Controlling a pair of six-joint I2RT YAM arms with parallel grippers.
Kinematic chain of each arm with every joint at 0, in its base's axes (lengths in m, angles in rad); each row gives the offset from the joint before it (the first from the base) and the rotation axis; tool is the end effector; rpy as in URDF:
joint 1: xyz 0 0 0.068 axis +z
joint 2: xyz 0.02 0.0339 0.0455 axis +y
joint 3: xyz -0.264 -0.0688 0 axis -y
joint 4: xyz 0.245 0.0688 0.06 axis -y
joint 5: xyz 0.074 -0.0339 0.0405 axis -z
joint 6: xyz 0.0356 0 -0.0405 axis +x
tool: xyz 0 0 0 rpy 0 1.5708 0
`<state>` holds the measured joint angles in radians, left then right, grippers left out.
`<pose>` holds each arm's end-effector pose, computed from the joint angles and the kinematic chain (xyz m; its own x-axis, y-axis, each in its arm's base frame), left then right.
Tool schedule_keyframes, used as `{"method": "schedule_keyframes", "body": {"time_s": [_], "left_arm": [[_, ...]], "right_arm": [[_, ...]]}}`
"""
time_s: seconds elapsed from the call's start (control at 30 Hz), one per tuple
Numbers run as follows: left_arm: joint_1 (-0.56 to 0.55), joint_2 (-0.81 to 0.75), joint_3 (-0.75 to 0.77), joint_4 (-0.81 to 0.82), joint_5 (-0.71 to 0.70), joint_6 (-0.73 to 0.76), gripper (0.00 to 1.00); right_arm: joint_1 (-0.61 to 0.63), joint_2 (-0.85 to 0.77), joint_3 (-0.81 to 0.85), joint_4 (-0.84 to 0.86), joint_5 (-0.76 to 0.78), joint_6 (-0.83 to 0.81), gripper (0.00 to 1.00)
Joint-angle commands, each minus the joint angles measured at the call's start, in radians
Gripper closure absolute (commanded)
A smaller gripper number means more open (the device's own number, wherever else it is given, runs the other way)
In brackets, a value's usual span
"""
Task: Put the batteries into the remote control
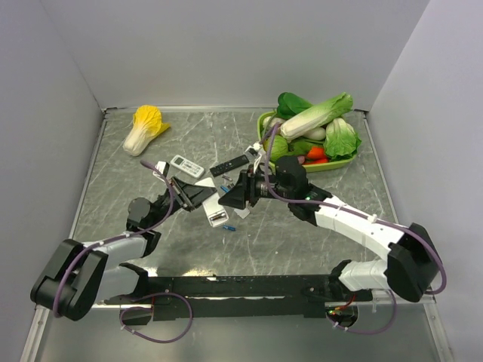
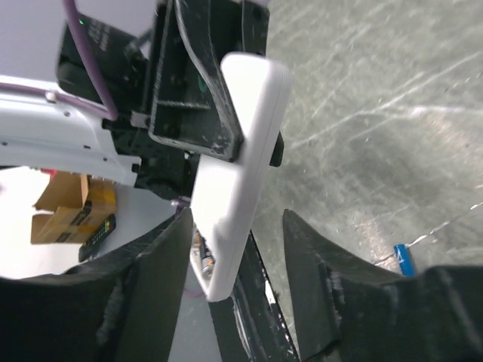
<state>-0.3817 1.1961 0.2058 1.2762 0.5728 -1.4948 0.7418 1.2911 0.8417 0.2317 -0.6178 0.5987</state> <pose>0.1855 -0.0952 0.2165 -0.7734 -0.5925 -0.2253 0.3214 -0.0602 -0.9450 0.2031 0.2141 0.2926 -0.6769 0.0028 -0.7361 -0.7096 0.2630 0.6536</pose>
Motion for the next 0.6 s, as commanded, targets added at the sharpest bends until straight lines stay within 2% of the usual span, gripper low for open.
{"method": "schedule_keyframes", "body": {"time_s": [0.0, 0.2, 0.4, 0.57], "left_arm": [[-0.003, -0.056, -0.013, 0.404, 0.015, 0.076, 0.99], [-0.003, -0.130, -0.022, 0.261, -0.062, 0.117, 0.99], [-0.003, -0.187, 0.000, 0.144, -0.132, 0.148, 0.99], [-0.003, -0.219, 0.003, 0.086, -0.177, 0.137, 0.99]], "right_arm": [[0.001, -0.108, -0.016, 0.044, 0.062, 0.001, 0.38], [-0.001, -0.179, -0.072, 0.011, 0.138, 0.038, 0.30], [-0.001, -0.151, -0.116, 0.079, 0.043, 0.105, 0.26], [0.001, -0.125, -0.136, 0.156, 0.026, 0.144, 0.25]]}}
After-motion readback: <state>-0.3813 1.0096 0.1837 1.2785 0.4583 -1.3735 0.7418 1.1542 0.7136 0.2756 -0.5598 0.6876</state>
